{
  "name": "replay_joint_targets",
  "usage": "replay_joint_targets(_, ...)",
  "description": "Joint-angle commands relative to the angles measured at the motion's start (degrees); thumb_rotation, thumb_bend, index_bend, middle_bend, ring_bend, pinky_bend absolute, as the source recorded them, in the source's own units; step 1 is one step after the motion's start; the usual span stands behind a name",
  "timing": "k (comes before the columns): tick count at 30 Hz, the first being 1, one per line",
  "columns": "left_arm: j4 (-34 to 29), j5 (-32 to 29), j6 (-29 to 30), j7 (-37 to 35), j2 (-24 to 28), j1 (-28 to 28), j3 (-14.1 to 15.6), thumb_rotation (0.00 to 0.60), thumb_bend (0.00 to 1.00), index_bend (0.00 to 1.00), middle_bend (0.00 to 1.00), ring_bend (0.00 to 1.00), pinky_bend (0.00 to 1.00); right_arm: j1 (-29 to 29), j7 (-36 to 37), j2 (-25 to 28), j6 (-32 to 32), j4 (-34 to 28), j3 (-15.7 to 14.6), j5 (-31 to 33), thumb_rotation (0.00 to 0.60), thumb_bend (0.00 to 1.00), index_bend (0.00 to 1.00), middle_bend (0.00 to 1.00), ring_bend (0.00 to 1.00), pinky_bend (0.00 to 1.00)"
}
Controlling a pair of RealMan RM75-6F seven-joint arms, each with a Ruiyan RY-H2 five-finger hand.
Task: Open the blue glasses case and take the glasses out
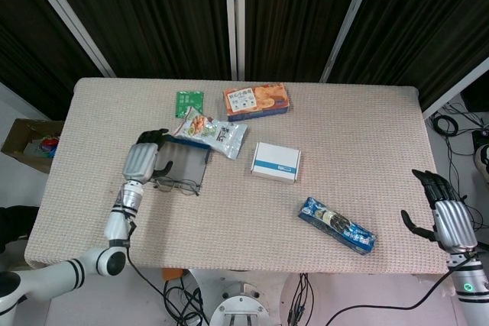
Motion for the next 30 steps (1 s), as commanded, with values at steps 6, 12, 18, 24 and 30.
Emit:
replay_joint_targets(6, -8.3, -1.0, -1.6, 8.9, 4.0, 2.1, 5.6, 0.600, 0.35, 0.38, 0.13, 0.11, 0.12, 0.3, -0.1, -0.2, -0.3, 0.0, 0.0, -0.1, 0.600, 0.30, 0.08, 0.13, 0.04, 0.10)
replay_joint_targets(12, -8.2, -1.8, -2.2, 10.8, 2.9, 1.7, 6.1, 0.600, 0.36, 0.41, 0.13, 0.11, 0.12, 0.2, -0.6, 0.1, -0.1, -0.5, 0.0, -0.1, 0.600, 0.30, 0.08, 0.13, 0.04, 0.10)
replay_joint_targets(18, -7.3, -3.3, -1.8, 12.0, 1.3, 1.6, 5.6, 0.600, 0.37, 0.42, 0.13, 0.11, 0.12, 0.2, -0.6, 0.1, -0.1, -0.5, -0.1, 0.0, 0.600, 0.30, 0.08, 0.13, 0.04, 0.10)
replay_joint_targets(24, -6.7, -3.7, -2.0, 12.1, 0.2, 1.3, 5.3, 0.600, 0.39, 0.46, 0.13, 0.11, 0.12, 0.2, -0.6, 0.2, -0.1, -0.5, -0.1, 0.0, 0.600, 0.30, 0.08, 0.13, 0.04, 0.10)
replay_joint_targets(30, -6.1, -4.7, -2.4, 12.7, -0.3, 1.0, 5.1, 0.600, 0.40, 0.47, 0.13, 0.11, 0.12, 0.0, -0.4, 0.3, 0.0, -0.5, -0.1, 0.1, 0.600, 0.30, 0.08, 0.13, 0.04, 0.10)
